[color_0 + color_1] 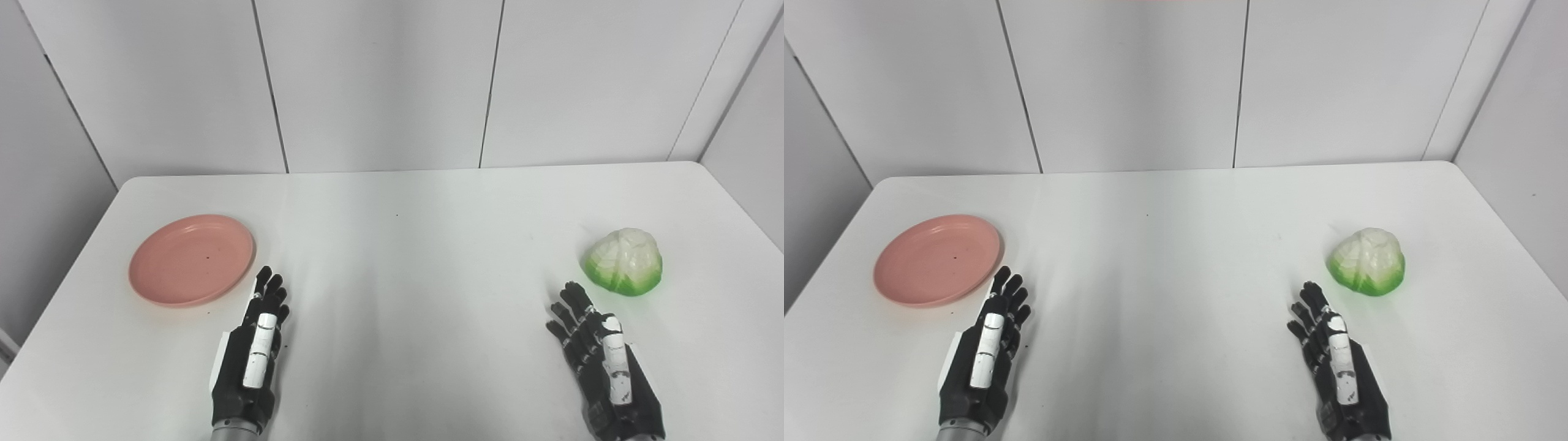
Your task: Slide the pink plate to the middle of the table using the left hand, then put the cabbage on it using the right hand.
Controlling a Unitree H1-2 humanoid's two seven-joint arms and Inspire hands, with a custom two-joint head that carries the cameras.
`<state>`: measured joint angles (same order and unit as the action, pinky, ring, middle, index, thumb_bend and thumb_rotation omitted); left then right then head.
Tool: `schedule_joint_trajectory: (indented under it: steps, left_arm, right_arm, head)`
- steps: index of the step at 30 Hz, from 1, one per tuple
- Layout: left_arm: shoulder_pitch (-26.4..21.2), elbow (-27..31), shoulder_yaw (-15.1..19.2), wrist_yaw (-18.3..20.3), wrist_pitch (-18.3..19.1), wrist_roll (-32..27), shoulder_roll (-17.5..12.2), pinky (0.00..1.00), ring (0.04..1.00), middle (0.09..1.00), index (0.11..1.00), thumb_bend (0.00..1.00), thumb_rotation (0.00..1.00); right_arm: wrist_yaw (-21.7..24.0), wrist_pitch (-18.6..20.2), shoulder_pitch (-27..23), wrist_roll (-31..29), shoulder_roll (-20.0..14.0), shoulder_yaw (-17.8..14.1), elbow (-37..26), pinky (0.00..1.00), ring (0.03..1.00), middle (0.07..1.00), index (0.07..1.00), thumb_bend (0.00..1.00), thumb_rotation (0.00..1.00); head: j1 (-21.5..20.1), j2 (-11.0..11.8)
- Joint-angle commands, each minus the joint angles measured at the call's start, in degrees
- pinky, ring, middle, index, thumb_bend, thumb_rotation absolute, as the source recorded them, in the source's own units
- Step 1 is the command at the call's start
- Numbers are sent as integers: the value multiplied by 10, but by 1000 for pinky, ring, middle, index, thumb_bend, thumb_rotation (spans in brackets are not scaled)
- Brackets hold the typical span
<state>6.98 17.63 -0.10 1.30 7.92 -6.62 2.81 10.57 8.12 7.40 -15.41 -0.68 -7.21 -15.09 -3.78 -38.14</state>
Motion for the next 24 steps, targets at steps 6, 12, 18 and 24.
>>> schedule_joint_trajectory:
  steps: [6, 12, 18, 24]
  left_arm:
    - [27, 18, 0, 4, -12, 0, -6, 1000, 1000, 998, 996, 786, 842]
    - [27, 17, 0, 3, -13, 0, -6, 1000, 999, 993, 992, 788, 835]
    - [28, 8, -2, 3, -22, 4, -5, 1000, 998, 992, 991, 781, 828]
    - [26, -9, 2, -1, -40, -1, 3, 1000, 986, 981, 986, 798, 819]
  right_arm:
    - [10, -31, 27, -6, -10, 6, -9, 957, 959, 972, 939, 899, 936]
    - [8, -28, 26, -7, -10, 6, -9, 956, 960, 971, 938, 899, 933]
    - [13, -37, 27, -10, -12, 5, 2, 960, 962, 971, 941, 895, 940]
    - [19, -52, 25, -13, -17, 1, 31, 959, 958, 970, 938, 896, 944]
  head:
    - [0, 0]
    - [3, 2]
    - [8, 18]
    - [39, 51]
